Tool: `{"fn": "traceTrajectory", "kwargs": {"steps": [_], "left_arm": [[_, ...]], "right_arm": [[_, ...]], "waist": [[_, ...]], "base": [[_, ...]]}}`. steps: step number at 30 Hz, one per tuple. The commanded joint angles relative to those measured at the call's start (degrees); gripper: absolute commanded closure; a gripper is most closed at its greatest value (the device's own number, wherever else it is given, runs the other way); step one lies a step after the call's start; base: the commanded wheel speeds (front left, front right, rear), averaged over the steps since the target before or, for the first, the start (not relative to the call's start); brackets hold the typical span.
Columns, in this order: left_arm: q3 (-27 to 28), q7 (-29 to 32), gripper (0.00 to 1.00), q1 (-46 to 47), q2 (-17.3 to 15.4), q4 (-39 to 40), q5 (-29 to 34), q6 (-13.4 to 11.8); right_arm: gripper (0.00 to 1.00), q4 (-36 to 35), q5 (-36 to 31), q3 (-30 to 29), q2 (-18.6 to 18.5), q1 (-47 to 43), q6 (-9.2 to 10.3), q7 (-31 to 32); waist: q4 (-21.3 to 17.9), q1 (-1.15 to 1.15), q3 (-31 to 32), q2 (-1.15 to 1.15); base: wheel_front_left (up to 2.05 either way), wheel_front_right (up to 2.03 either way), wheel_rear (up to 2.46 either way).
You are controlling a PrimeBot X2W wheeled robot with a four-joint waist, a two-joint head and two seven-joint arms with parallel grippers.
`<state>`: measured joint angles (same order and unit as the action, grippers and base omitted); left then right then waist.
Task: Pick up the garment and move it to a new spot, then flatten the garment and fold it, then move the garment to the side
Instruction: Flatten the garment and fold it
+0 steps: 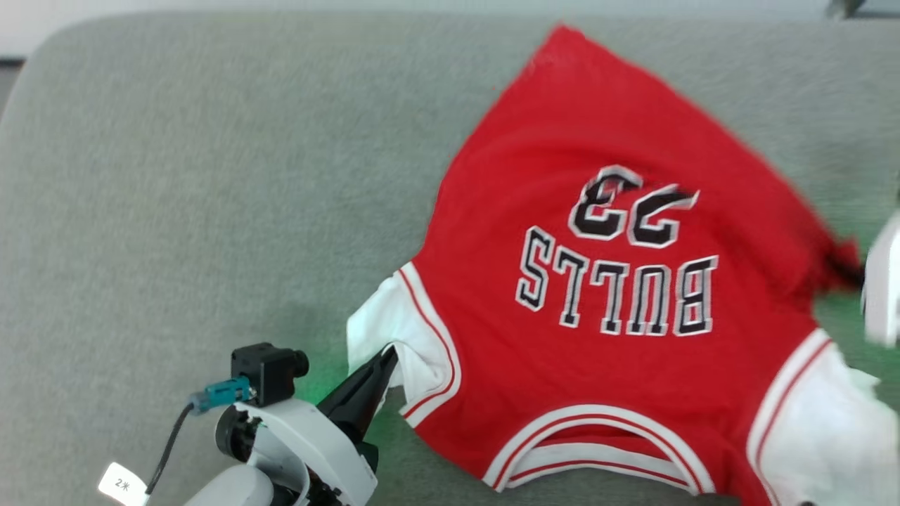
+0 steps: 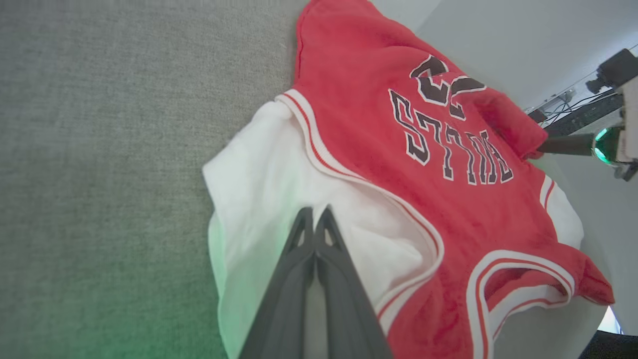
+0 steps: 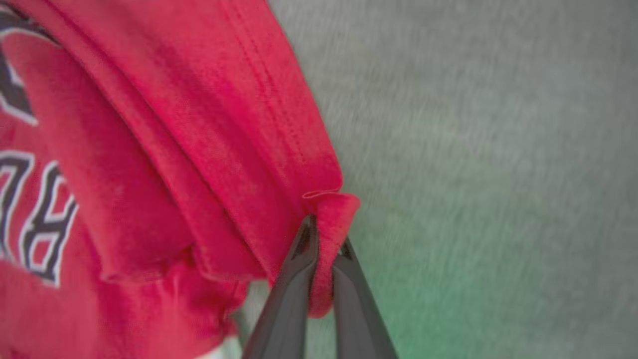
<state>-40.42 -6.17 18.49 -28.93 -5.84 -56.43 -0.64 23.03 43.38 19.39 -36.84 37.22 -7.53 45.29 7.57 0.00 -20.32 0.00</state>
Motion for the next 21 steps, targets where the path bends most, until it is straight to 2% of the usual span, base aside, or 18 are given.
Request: {"fn": "traceTrajectory", "kwargs": {"steps": [1,4,10,17,18,19,20,21], "left_arm": [[0.0,0.1,1.0,0.1,0.0,-0.2,-0.1,-0.3],[-0.1,0.5,1.0,-0.4,-0.3,-0.3,-0.4,-0.5],[0.1,-0.1,1.0,-1.6,-0.6,-0.2,-0.3,-1.4],[-0.2,-0.2,1.0,-1.9,-0.6,-0.2,-0.2,-1.6],[-0.2,-0.2,1.0,-1.9,-0.6,-0.3,-0.1,-1.6],[-0.3,-0.1,1.0,-1.8,-0.7,-0.3,-0.1,-1.5],[-0.3,0.0,1.0,-1.8,-0.8,-0.3,-0.1,-1.4],[-0.3,0.1,1.0,-1.8,-0.9,-0.3,-0.1,-1.3]], "right_arm": [[1.0,-1.9,1.7,0.0,-0.1,-5.6,0.08,1.6],[1.0,-9.6,4.5,-2.2,-1.2,-14.5,0.09,4.0],[1.0,-22.4,4.1,-4.8,-0.9,-31.0,0.09,10.1],[1.0,-28.7,0.0,-6.9,2.7,-39.6,0.08,10.9],[0.83,-29.3,-0.6,-7.4,3.6,-39.9,0.08,10.2],[0.51,-29.8,-1.3,-8.0,4.2,-39.7,0.08,9.6],[0.0,-30.2,-2.1,-8.5,4.3,-39.4,0.08,9.3],[0.0,-30.9,-2.6,-9.1,4.2,-38.9,0.08,9.0]], "waist": [[-4.4,0.0,4.6,0.0],[-5.9,0.0,5.6,0.0],[-8.1,0.0,6.3,0.0],[-8.5,0.0,5.9,0.0],[-8.5,0.0,5.9,0.0],[-8.6,0.0,5.8,0.0],[-8.6,0.0,5.9,0.0],[-8.5,0.0,5.9,0.0]], "base": [[0.0,0.0,0.0],[0.0,0.0,0.0],[0.0,0.0,0.0],[0.0,0.0,0.0],[0.0,0.0,0.0],[0.0,0.0,0.0],[0.0,0.0,0.0],[0.0,0.0,0.0]]}}
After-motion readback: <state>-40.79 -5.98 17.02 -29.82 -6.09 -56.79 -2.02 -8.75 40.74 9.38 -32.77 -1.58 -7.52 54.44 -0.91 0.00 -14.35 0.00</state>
